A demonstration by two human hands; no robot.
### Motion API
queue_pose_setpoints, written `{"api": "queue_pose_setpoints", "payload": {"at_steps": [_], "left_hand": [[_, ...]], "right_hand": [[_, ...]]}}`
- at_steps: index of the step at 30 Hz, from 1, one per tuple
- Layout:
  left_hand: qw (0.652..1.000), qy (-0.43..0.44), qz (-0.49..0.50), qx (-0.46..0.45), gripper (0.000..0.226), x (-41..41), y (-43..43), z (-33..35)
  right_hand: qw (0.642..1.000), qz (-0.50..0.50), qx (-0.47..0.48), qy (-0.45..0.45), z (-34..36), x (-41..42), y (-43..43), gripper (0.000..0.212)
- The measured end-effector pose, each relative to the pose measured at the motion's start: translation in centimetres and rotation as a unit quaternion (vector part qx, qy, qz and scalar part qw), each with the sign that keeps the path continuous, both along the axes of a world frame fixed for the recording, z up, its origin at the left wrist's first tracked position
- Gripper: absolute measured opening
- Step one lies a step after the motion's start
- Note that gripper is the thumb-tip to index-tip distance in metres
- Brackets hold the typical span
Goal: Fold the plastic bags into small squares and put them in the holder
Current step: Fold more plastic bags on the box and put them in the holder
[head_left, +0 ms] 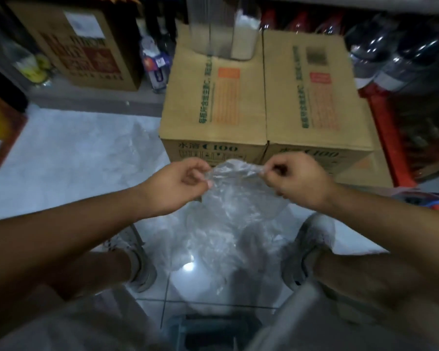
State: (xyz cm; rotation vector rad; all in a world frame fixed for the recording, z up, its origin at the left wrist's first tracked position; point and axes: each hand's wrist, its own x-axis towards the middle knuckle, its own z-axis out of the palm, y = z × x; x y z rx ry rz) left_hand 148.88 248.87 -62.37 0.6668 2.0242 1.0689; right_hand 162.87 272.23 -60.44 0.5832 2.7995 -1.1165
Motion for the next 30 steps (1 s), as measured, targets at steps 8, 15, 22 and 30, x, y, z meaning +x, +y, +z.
{"api": "queue_pose_setpoints", "payload": {"at_steps": [8,15,22,30], "left_hand": [[0.985,-0.058,0.156,0.055,0.076,-0.9,2.9,8.7],[0.965,-0.201,0.139,0.097,0.007,-2.7,6.2,9.4],[0.957,-0.198,0.158,0.140,0.004,-5.6,9.1,9.5],[0.960,-0.171,0.126,0.184,0.005,-6.6,10.7,9.1]], "right_hand": [[0.948,-0.197,-0.190,0.164,8.6,-3.8,1.8,0.018],[0.936,-0.223,-0.223,0.157,9.0,-7.3,3.8,0.015],[0.963,-0.140,0.046,0.225,9.2,-8.9,4.9,0.031],[0.986,-0.062,0.015,0.156,8.2,-9.8,2.2,0.059]]}}
